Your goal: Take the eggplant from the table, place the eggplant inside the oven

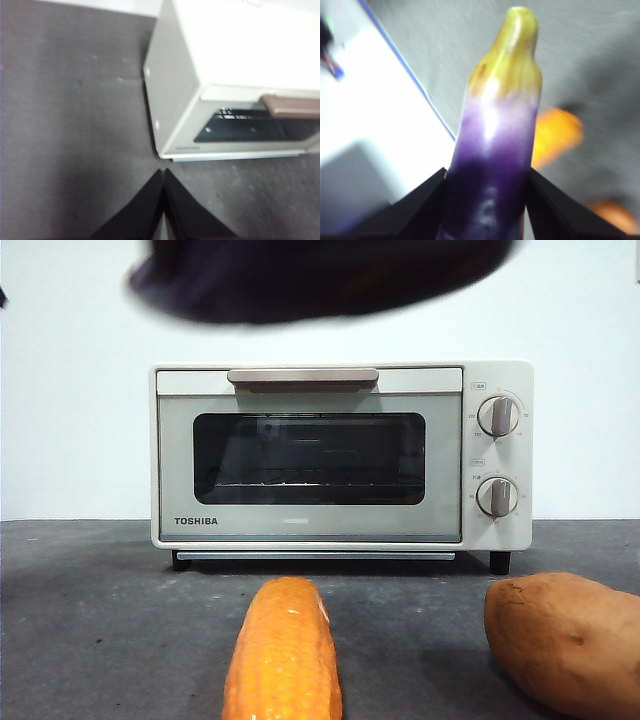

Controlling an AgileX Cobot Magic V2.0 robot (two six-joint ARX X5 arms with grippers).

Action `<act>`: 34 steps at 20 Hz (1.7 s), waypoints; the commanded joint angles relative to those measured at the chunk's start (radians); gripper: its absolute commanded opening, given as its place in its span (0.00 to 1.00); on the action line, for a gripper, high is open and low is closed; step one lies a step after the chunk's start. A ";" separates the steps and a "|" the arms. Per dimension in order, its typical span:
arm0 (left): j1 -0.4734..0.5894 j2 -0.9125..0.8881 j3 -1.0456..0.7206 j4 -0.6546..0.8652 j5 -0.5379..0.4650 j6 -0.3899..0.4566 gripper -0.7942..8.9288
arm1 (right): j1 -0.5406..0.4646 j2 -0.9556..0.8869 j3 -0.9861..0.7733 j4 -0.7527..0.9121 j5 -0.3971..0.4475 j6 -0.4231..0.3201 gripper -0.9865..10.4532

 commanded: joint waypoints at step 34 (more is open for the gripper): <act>-0.510 0.842 0.648 -0.265 -0.027 0.146 0.09 | 0.015 -0.589 0.017 -0.195 0.514 -0.049 0.24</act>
